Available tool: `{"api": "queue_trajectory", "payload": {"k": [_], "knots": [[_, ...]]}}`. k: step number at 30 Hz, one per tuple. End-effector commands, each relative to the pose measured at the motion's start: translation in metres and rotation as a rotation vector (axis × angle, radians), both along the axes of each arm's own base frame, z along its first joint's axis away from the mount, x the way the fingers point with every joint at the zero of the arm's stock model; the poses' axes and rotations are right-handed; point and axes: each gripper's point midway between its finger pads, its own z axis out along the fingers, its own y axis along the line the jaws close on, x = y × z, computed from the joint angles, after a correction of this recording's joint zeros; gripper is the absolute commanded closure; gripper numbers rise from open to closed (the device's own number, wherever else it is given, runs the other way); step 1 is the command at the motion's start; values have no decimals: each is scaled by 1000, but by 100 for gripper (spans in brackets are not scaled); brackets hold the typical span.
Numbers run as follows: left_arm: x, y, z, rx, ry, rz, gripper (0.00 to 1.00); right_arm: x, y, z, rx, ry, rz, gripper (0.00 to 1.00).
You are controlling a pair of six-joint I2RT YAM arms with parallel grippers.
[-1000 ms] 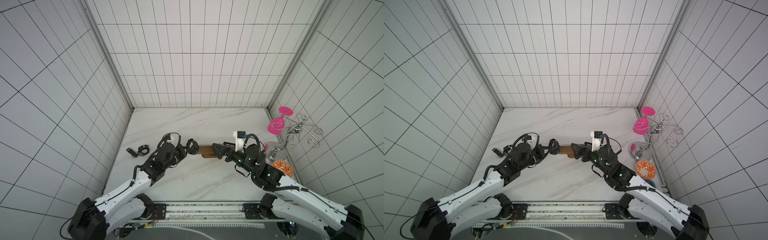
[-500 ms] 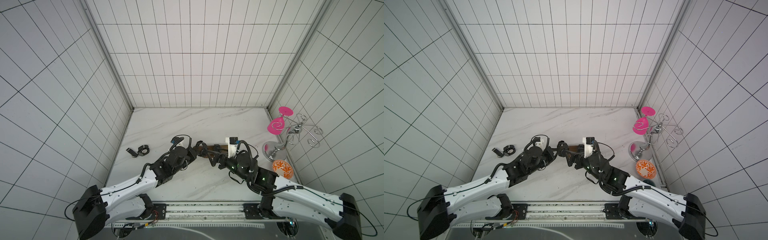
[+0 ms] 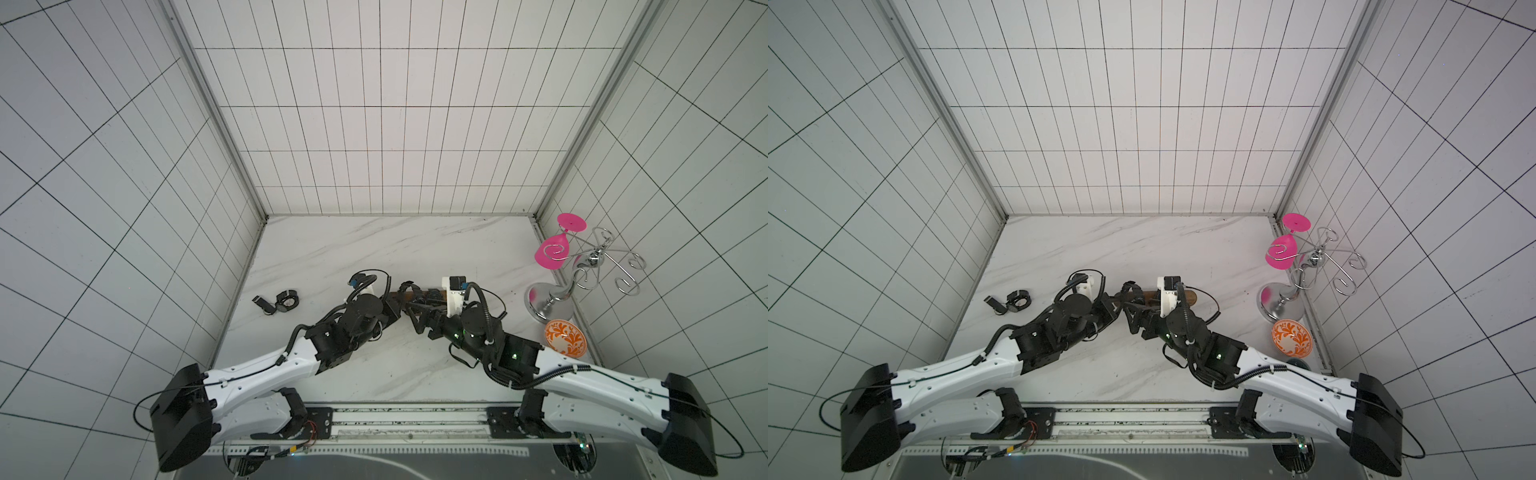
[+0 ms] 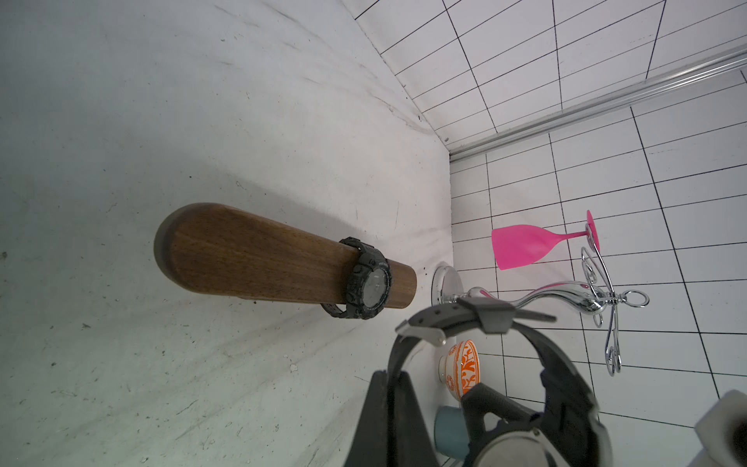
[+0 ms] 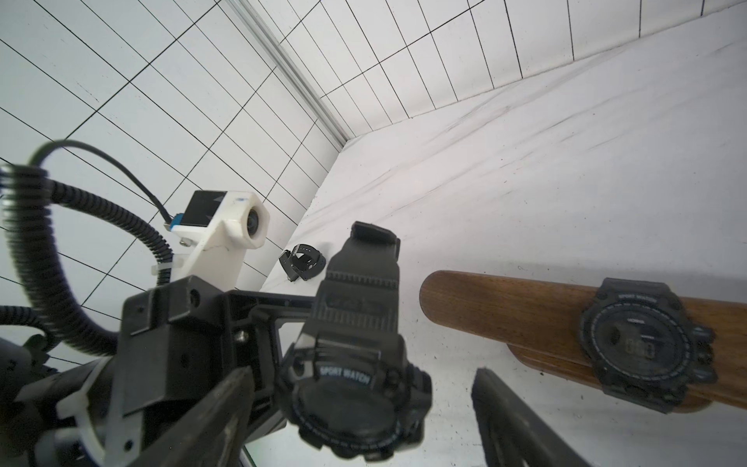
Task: Place watch on stand
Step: Pick up the watch at the center of the board.
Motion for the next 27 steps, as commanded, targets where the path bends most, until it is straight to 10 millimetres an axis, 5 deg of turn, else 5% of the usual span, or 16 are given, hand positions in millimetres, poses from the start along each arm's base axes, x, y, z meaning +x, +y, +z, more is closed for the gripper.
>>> {"api": "queue_trajectory", "payload": {"k": [1, 27], "knots": [[6, -2, 22, -41, -42, 28, 100, 0, 3, 3, 29, -2, -7, 17], [5, -6, 20, -34, -36, 10, 100, 1, 6, 21, -2, -78, 16, 54]]}}
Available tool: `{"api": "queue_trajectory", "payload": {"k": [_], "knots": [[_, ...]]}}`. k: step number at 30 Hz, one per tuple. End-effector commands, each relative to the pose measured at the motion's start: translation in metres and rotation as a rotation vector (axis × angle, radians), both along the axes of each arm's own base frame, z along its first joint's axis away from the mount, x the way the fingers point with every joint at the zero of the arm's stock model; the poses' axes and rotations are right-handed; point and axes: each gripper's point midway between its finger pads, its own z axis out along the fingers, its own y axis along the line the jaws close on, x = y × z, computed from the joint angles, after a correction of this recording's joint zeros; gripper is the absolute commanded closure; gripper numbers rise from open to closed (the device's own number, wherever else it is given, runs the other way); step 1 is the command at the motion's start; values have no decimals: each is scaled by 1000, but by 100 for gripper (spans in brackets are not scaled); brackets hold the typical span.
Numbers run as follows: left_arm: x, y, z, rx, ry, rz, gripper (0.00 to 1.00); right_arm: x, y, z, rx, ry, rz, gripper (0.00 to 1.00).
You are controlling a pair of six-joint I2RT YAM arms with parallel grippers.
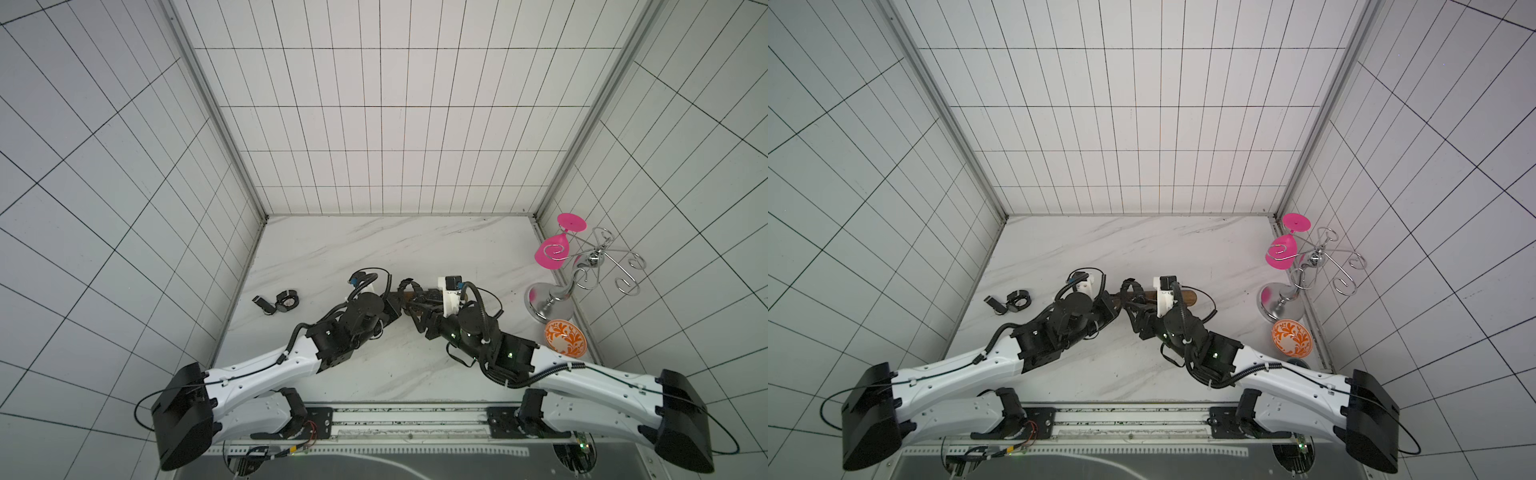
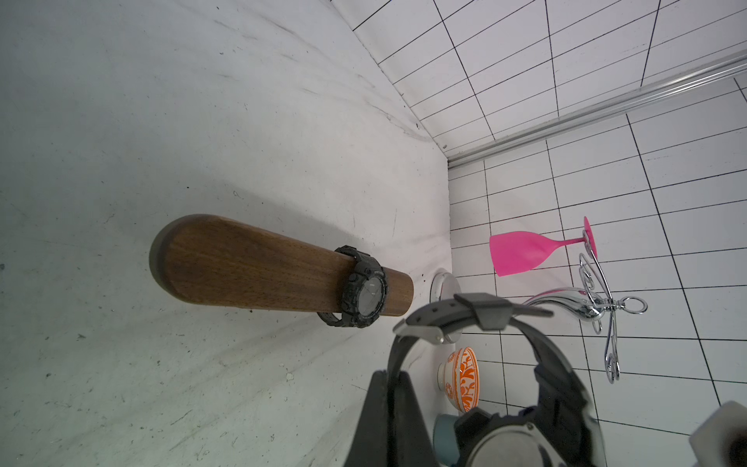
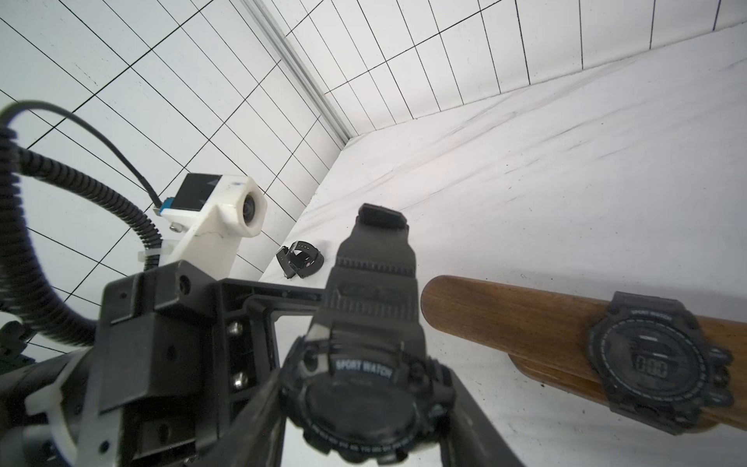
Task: Place watch on stand
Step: Pick up the watch at the center of the board.
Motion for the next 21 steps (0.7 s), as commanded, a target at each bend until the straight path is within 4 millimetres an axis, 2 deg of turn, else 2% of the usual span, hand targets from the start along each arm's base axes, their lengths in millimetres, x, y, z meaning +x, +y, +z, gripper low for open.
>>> {"api": "queue_trajectory", "payload": {"k": [1, 3, 10, 15, 18, 21], "knots": [[2, -5, 17, -37, -31, -3, 100, 0, 0, 22, 25, -40, -7, 54], [2, -4, 17, -35, -33, -1, 97, 1, -1, 23, 21, -44, -10, 54], [2, 3, 20, 0, -69, 10, 69, 6, -15, 27, -13, -63, -41, 56], [3, 11, 21, 81, -107, 11, 55, 20, -40, 28, -68, -64, -71, 57], [10, 26, 25, 149, -164, 45, 44, 32, -63, 27, -124, -62, -106, 58], [24, 49, 21, 265, -160, 59, 39, 41, -87, 23, -196, -56, -152, 58]]}}
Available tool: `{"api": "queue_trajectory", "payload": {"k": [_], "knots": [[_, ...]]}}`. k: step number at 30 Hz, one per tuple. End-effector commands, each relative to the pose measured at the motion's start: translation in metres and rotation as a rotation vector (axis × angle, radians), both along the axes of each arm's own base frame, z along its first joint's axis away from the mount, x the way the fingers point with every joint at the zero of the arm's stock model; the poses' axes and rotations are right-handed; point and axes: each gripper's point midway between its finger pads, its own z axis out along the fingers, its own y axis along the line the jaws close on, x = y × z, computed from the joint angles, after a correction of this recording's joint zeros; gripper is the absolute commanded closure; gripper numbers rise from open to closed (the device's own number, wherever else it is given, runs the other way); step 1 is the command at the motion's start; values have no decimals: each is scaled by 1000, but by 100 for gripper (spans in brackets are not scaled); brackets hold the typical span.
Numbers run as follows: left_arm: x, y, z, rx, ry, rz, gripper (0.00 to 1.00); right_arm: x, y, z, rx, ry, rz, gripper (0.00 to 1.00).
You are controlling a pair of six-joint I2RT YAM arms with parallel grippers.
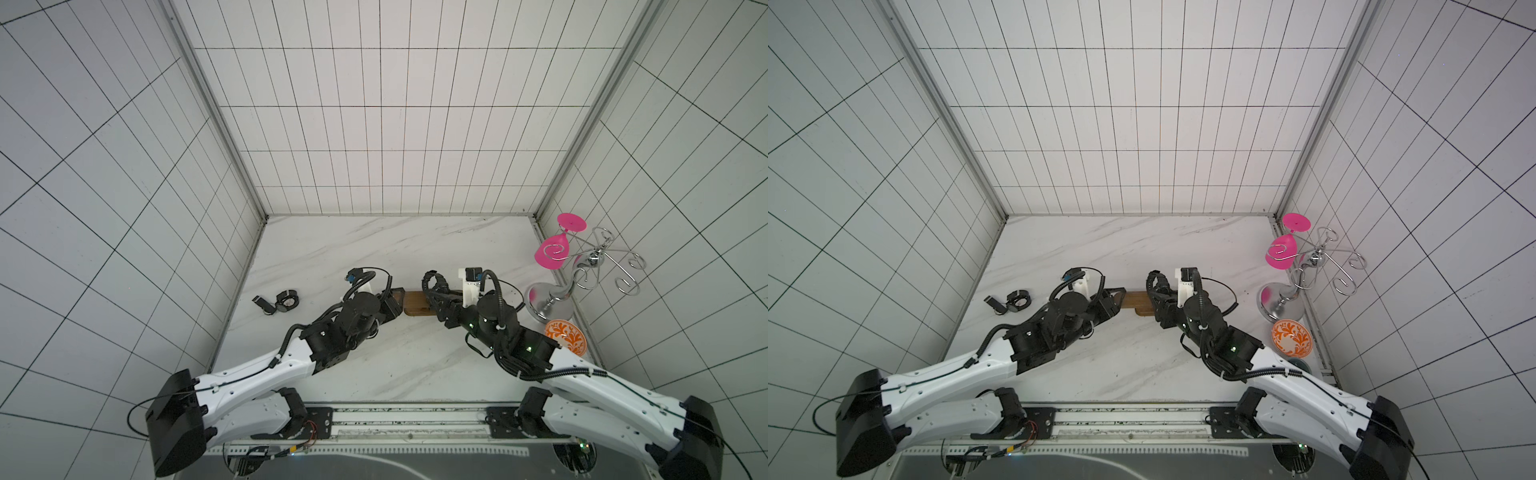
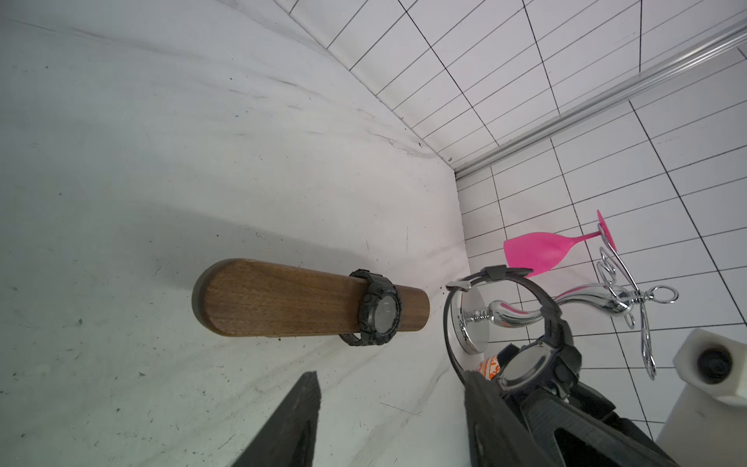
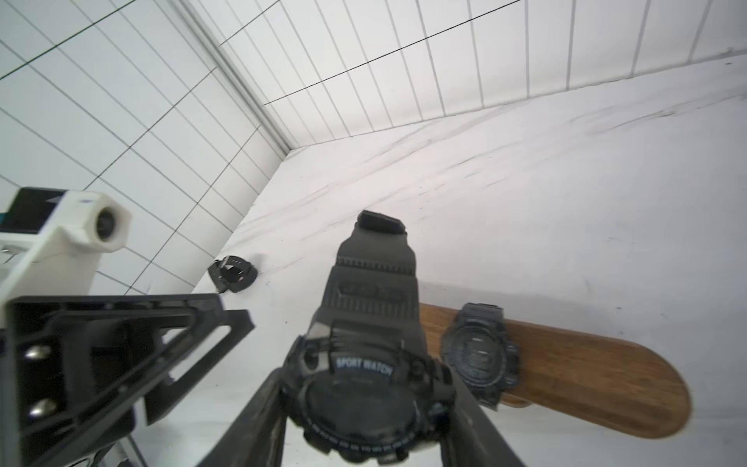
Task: Place watch on stand
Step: Pick up the watch at the center of the board, then move the stand to the center of the board, then place the watch on the stand.
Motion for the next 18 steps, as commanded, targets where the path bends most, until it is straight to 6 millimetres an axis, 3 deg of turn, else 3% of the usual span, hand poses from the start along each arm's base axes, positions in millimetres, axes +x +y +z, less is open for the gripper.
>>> {"api": "queue_trajectory", "payload": {"k": [1, 5, 9, 18], "knots": [[18, 30, 5, 138, -33, 47, 36, 6, -18, 30, -55, -36, -13, 58], [35, 56, -11, 213, 4, 45, 30, 13, -41, 24, -135, -17, -63, 57], [43, 69, -28, 265, 47, 26, 26, 19, -60, 17, -191, 20, -114, 57], [47, 58, -57, 285, 101, -59, 25, 32, -97, -3, -315, 99, -216, 57]]}}
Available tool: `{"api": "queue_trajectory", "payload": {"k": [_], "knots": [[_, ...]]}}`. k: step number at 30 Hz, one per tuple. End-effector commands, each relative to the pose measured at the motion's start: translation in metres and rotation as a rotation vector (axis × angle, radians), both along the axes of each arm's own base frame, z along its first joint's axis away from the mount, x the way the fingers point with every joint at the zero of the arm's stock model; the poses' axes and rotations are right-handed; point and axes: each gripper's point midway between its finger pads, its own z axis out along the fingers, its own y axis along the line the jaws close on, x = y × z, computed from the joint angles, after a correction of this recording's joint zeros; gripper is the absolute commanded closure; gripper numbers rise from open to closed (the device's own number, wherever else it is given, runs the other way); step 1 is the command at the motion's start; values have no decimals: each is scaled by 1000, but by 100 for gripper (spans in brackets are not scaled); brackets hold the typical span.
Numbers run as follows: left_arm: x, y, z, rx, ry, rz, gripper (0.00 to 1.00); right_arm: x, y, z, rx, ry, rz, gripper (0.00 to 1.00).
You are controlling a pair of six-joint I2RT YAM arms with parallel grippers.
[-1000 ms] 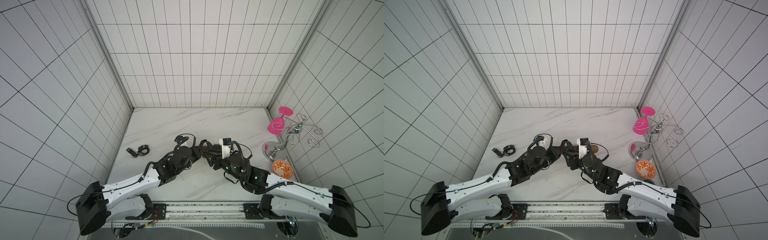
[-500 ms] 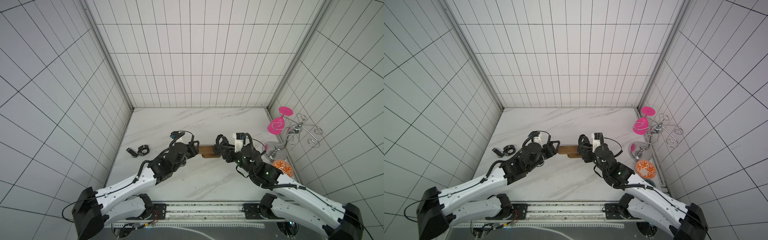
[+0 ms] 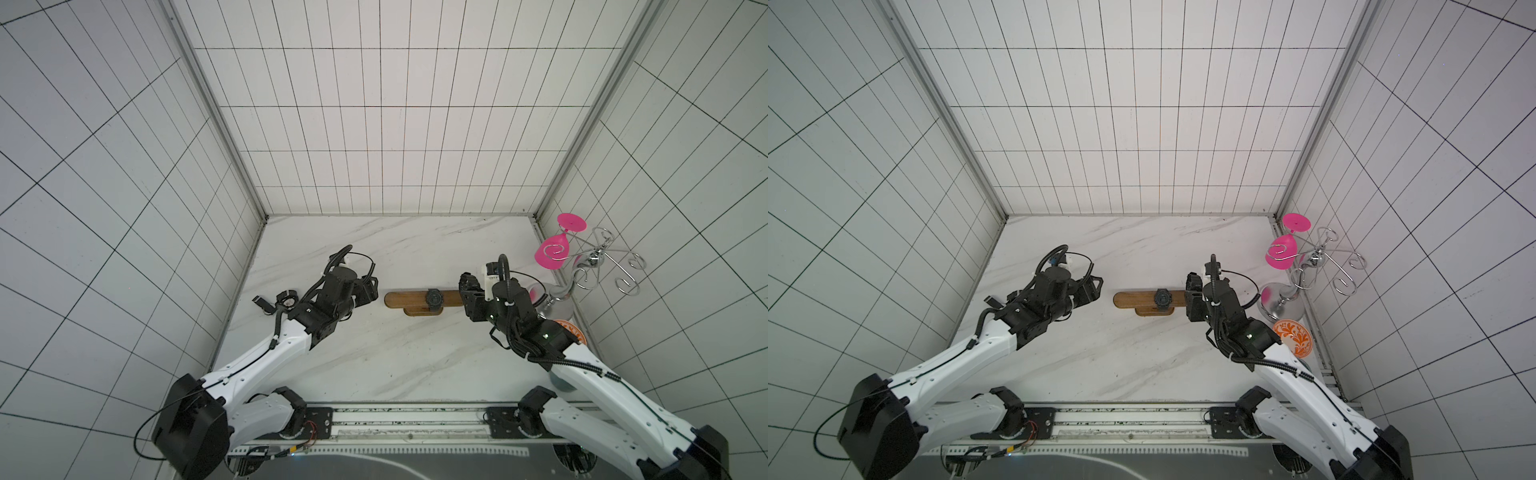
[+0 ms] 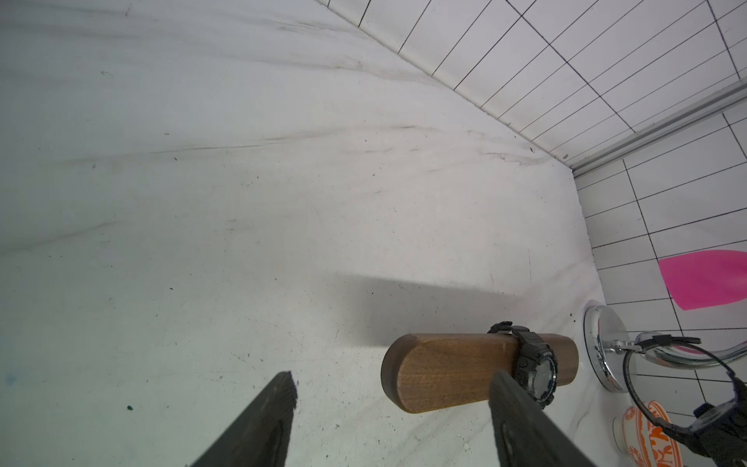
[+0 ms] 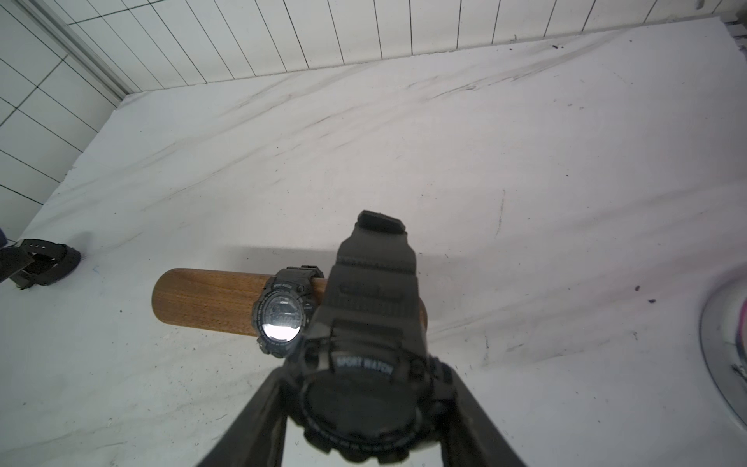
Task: Place watch on stand
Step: Place the watch on the stand.
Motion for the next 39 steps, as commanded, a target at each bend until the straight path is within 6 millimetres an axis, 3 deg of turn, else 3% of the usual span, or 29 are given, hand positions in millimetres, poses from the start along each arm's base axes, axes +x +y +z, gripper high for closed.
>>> {"api": "queue_trajectory", "payload": {"k": [1, 12, 22, 28, 39], "knots": [[-2, -11, -10, 7, 31, -74, 25, 11, -11, 31, -30, -31, -36, 57], [1, -36, -38, -5, 106, -165, 24, 24, -37, 4, -102, 66, -118, 57], [4, -53, -50, -13, 127, -217, 26, 32, -28, -14, -102, 138, -52, 57], [6, -62, -53, -37, 135, -242, 40, 34, -20, -23, -106, 175, -4, 57], [9, -73, -56, -25, 142, -265, 45, 33, -8, -27, -106, 223, 66, 57]]}}
